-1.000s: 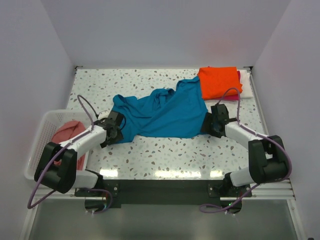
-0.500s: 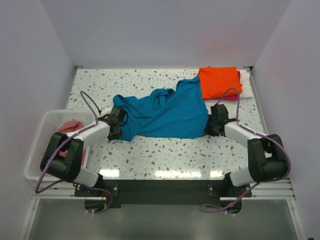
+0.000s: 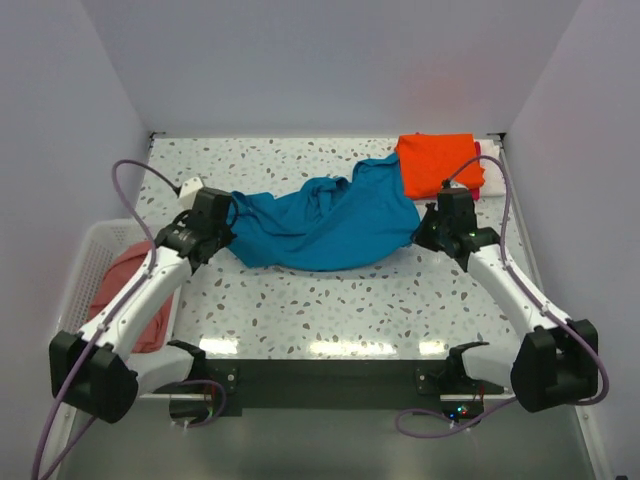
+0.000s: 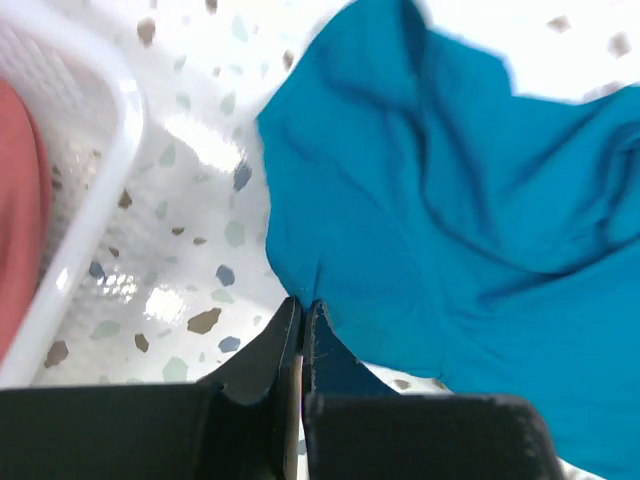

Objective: Fold and stack the t-shirts
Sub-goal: Flatten the tshirt out, then fold the tshirt

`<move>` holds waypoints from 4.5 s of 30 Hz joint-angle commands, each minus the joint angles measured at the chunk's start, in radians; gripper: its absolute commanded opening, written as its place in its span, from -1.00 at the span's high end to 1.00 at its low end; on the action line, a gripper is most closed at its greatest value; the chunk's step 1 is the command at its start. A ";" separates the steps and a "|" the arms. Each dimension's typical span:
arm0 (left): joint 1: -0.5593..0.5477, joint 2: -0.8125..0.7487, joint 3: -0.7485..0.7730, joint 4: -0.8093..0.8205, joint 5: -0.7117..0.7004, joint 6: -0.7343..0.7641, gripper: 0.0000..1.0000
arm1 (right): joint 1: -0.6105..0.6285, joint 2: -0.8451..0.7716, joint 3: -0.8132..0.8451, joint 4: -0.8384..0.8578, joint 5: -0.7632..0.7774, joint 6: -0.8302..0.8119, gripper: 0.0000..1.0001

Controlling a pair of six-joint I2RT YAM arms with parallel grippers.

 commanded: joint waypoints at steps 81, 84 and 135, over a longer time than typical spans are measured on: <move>0.162 -0.406 -0.334 0.162 0.387 0.023 1.00 | -0.072 0.274 -0.092 0.158 -0.289 -0.037 1.00; 0.153 -0.406 -0.314 0.072 0.353 -0.001 1.00 | -0.072 0.197 -0.136 0.106 -0.247 -0.057 0.92; 0.254 0.349 0.350 0.211 0.231 0.111 1.00 | -0.172 0.622 0.439 0.037 -0.333 -0.005 0.92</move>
